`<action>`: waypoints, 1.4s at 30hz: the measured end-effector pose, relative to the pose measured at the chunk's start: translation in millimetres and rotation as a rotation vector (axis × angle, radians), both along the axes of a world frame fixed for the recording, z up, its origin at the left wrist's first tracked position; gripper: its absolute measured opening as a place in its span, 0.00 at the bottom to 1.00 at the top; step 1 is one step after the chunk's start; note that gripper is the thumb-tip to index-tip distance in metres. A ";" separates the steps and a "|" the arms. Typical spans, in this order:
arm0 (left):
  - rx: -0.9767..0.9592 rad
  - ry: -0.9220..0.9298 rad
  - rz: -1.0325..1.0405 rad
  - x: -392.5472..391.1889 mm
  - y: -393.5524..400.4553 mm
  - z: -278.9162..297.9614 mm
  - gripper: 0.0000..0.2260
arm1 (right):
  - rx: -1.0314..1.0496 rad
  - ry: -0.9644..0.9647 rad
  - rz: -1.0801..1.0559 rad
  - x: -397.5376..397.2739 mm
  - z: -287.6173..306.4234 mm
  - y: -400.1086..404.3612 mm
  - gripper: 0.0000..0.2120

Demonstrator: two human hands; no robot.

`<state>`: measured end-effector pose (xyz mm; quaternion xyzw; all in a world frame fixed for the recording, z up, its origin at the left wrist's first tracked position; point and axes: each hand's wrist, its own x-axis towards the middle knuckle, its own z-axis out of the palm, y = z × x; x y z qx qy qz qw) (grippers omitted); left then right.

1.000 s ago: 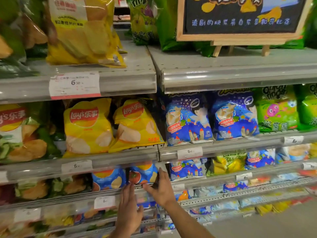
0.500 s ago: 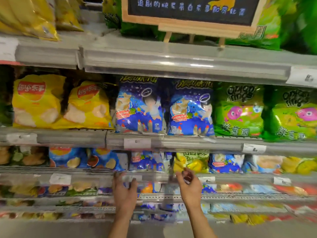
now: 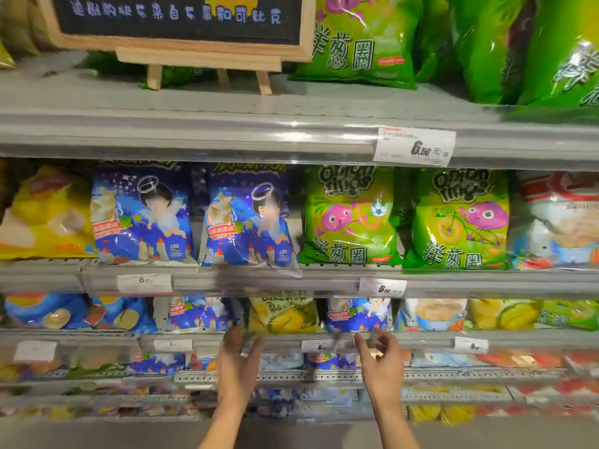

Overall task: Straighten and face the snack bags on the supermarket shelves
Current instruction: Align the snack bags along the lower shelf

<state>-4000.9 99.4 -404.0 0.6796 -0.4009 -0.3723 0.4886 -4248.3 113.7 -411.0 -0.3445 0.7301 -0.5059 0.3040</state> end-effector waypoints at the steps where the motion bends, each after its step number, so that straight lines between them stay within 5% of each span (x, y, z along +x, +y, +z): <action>1: -0.008 0.016 -0.025 -2.0 -3.4 1.2 0.15 | -0.009 0.012 -0.005 -4.6 1.0 -3.3 0.20; 11: -0.033 -0.038 -0.209 -6.4 -47.3 8.3 0.21 | 0.013 0.112 0.137 -24.3 4.4 -36.2 0.41; 14: -0.003 -0.021 -0.240 -8.7 -59.0 7.6 0.32 | 0.084 0.115 0.203 -35.9 2.8 -51.6 0.52; 20: 0.132 -0.013 -0.290 -10.7 -73.2 -6.6 0.51 | 0.153 0.065 0.292 -59.2 -8.4 -72.9 0.35; 23: 0.068 0.138 -0.250 -15.6 -81.2 -7.7 0.44 | 0.201 0.093 0.302 -65.3 -12.9 -87.3 0.31; 25: 0.071 0.073 -0.221 -16.3 -82.3 -8.8 0.40 | 0.235 0.101 0.313 -63.5 -14.7 -93.1 0.30; 29: 0.196 -0.111 -0.176 -14.5 -79.1 -7.7 0.47 | 0.271 0.081 0.335 -63.0 -17.1 -96.4 0.31; 32: 0.236 -0.082 -0.177 -11.1 -80.8 -9.0 0.48 | 0.180 0.021 0.368 -63.0 -15.1 -95.6 0.35; 37: 0.181 0.034 -0.191 -9.1 -79.1 0.4 0.37 | 0.122 0.050 0.322 -56.2 -2.9 -83.2 0.41; 42: 0.045 0.081 -0.246 -6.3 -74.0 3.2 0.24 | 0.047 -0.001 0.309 -54.2 4.4 -71.4 0.35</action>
